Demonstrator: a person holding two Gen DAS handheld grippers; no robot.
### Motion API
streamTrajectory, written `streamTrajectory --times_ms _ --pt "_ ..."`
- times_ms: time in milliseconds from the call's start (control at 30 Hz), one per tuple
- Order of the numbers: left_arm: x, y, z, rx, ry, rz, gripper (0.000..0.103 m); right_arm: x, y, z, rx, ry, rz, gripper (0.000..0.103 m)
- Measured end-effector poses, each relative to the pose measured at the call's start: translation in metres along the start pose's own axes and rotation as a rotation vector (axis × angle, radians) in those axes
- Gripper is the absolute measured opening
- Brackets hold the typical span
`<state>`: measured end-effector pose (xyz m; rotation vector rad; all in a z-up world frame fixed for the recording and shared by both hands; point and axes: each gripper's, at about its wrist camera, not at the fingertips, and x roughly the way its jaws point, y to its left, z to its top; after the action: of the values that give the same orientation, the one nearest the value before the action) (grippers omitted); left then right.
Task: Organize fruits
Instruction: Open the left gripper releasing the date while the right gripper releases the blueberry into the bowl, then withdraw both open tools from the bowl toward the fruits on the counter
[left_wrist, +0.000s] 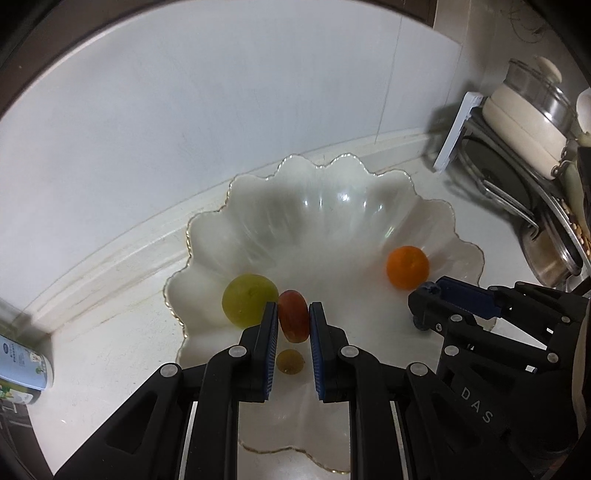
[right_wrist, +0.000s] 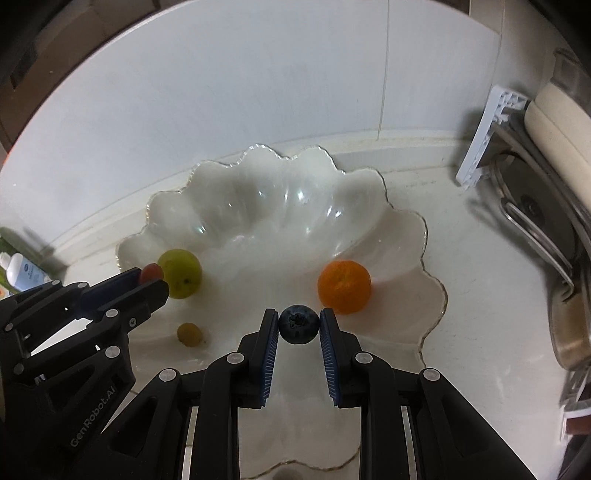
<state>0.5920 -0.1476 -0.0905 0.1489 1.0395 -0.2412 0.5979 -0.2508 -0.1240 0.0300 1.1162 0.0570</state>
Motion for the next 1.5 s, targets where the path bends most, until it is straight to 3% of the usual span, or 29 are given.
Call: streamTrajectory --times_ms 367,500,600,1500 --pt "0.021 -0.003 0.004 0.019 0.055 0.0 0.019 0.01 -0.005 0.004 0.013 0.04 0.006 0.025" --pt "0.021 -0.003 0.005 0.018 0.06 0.011 0.03 0.01 -0.005 0.004 0.013 0.049 0.003 0.027" --pt "0.018 -0.002 0.004 0.013 0.056 0.01 0.03 0.009 -0.007 0.004 0.017 0.047 -0.002 0.027" --pt "-0.06 0.001 -0.021 -0.002 -0.063 0.007 0.033 -0.059 0.005 -0.023 0.007 -0.075 -0.02 0.027"
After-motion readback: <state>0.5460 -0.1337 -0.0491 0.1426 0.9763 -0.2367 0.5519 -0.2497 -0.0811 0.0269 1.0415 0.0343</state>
